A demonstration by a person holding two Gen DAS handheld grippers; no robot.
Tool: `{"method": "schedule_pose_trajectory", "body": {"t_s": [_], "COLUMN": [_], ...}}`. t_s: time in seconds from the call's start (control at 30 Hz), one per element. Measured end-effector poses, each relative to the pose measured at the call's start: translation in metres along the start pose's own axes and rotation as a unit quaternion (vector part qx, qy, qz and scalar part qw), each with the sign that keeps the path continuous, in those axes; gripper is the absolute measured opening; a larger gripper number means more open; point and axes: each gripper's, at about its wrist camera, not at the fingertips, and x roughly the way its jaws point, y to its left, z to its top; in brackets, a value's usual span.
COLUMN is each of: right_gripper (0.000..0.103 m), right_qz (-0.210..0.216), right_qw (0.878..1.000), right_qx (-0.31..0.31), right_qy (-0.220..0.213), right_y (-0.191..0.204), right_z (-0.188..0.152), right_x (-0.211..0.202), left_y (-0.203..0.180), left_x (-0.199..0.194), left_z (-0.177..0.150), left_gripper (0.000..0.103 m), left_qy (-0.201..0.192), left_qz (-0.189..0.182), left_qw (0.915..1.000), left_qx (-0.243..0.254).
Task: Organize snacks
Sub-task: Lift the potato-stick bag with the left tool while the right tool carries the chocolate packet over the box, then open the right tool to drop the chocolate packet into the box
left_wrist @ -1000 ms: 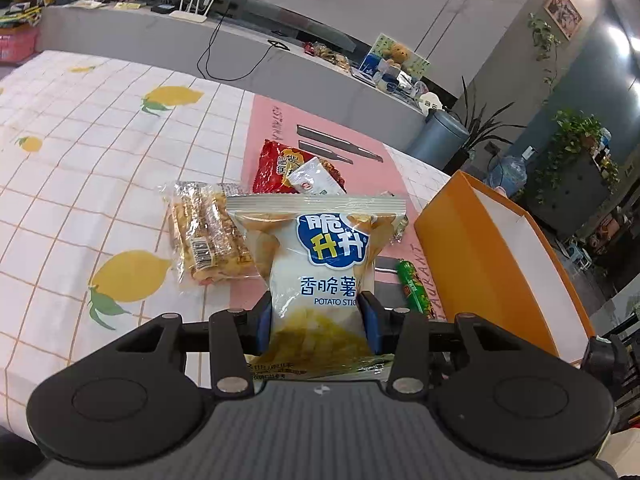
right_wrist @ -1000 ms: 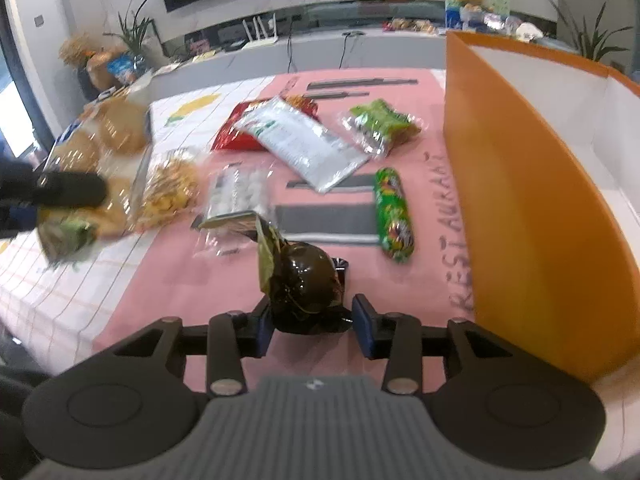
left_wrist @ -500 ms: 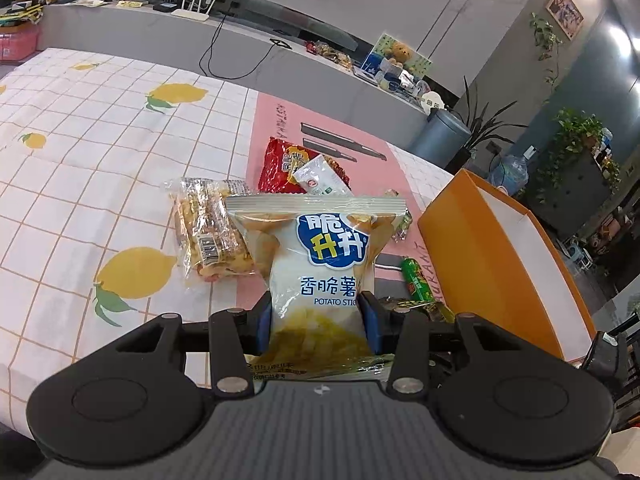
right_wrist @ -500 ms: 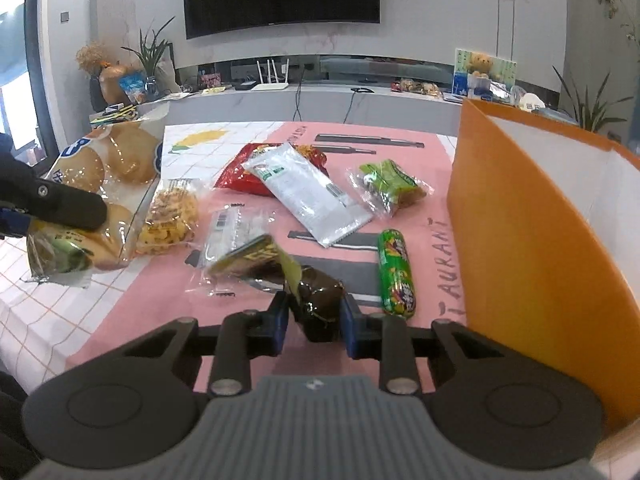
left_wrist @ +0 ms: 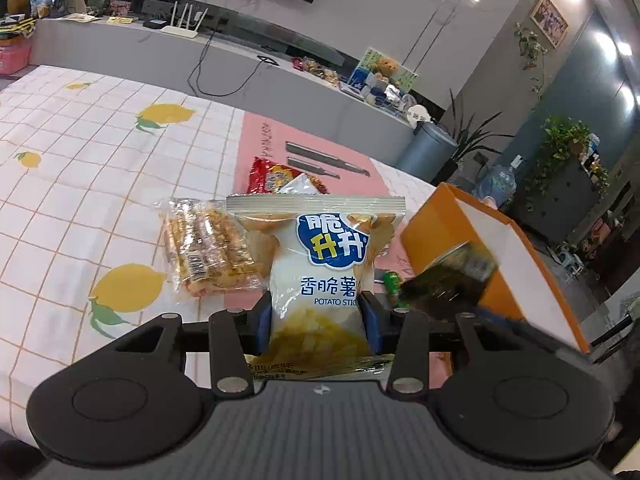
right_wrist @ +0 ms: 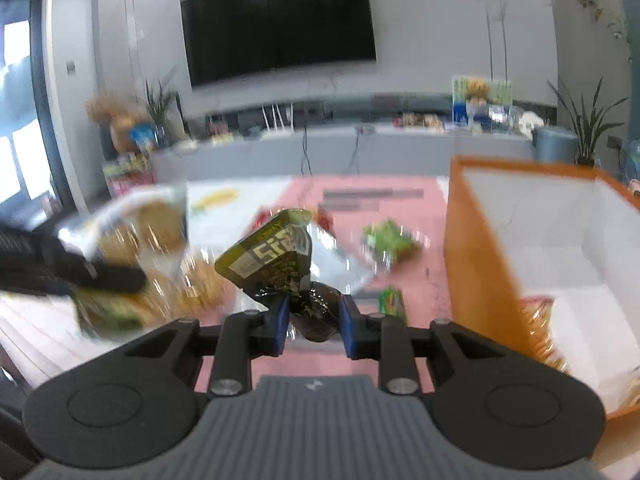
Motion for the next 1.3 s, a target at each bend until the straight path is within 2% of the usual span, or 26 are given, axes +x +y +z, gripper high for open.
{"method": "schedule_pose_trajectory", "body": {"t_s": [0.1,0.17,0.3,0.43,0.57,0.67,0.7,0.77,0.93,1.3], "right_gripper": [0.024,0.024,0.024,0.024,0.023,0.016,0.007,0.005,0.004,0.005], "right_qz": [0.001,-0.019,-0.068,-0.124,-0.167,-0.195,-0.197,-0.196,-0.202,-0.193], "right_qw": [0.999,0.999,0.997,0.992,0.984,0.977,0.976,0.975,0.973,0.975], "right_qx": [0.011,0.012,0.023,0.033,0.047,0.045,0.047,0.054,0.057,0.104], "right_qy": [-0.033,-0.044,-0.041,-0.013,0.034,0.07,0.08,0.09,0.097,0.038], "right_y": [-0.014,-0.027,-0.059,-0.094,-0.122,-0.135,-0.138,-0.145,-0.151,-0.158], "right_z": [0.018,0.029,0.042,0.045,0.037,0.029,0.029,0.027,0.028,0.035], "right_x": [-0.025,-0.038,-0.06,-0.07,-0.062,-0.049,-0.045,-0.043,-0.041,-0.06], "left_y": [-0.007,-0.014,-0.026,-0.037,-0.051,-0.063,-0.066,-0.074,-0.09,-0.128], "left_x": [-0.005,-0.008,-0.012,-0.01,-0.007,0.001,0.005,0.012,0.023,0.029], "left_z": [0.002,0.005,0.009,0.014,0.015,0.014,0.013,0.013,0.01,0.014], "left_gripper": [0.05,0.05,0.05,0.05,0.05,0.05,0.05,0.05,0.05,0.05], "left_qy": [-0.007,-0.012,-0.016,-0.009,-0.011,-0.003,0.001,0.009,0.019,0.027], "left_qz": [-0.014,-0.02,-0.037,-0.056,-0.068,-0.08,-0.083,-0.089,-0.098,-0.114], "left_qw": [0.9999,0.9997,0.9991,0.9983,0.9974,0.9966,0.9962,0.9955,0.9941,0.9915], "left_qx": [0.005,0.012,0.014,0.011,0.019,0.023,0.024,0.031,0.041,0.056]}}
